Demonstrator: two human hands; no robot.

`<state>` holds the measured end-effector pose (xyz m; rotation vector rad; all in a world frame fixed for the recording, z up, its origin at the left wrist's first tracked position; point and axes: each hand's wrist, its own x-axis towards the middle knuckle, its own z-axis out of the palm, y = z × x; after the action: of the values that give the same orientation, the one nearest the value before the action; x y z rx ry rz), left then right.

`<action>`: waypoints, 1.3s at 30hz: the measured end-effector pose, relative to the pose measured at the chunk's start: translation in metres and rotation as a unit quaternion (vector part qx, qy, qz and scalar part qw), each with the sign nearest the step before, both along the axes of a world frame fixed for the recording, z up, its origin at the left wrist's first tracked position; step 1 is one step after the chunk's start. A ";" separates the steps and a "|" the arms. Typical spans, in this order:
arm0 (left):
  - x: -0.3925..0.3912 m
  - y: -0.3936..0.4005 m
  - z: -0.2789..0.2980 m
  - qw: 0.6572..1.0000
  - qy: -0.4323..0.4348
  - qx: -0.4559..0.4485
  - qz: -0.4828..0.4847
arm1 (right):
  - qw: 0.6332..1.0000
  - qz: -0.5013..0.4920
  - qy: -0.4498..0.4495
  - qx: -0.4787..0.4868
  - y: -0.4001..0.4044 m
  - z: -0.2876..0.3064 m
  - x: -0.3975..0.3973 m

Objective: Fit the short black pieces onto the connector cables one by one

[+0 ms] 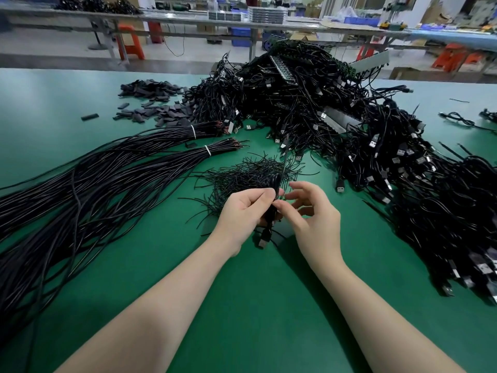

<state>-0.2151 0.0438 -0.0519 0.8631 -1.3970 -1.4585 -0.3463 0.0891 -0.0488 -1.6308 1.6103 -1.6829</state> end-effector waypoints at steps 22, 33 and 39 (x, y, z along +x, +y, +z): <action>-0.004 0.016 -0.008 0.977 -0.099 -0.178 0.063 | 0.865 -0.371 0.336 0.036 0.029 0.118 -0.156; 0.020 0.002 0.018 0.927 -0.154 -0.216 0.264 | 0.799 -0.329 0.446 0.233 0.026 0.078 -0.167; 0.111 -0.077 0.038 0.819 -0.445 -0.156 0.327 | 0.885 -0.088 0.424 0.169 0.009 0.020 -0.056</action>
<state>-0.1038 -0.0333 -0.0140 1.7029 -1.6546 -0.2349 -0.4023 0.0985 -0.0289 -2.2125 2.3136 -0.6422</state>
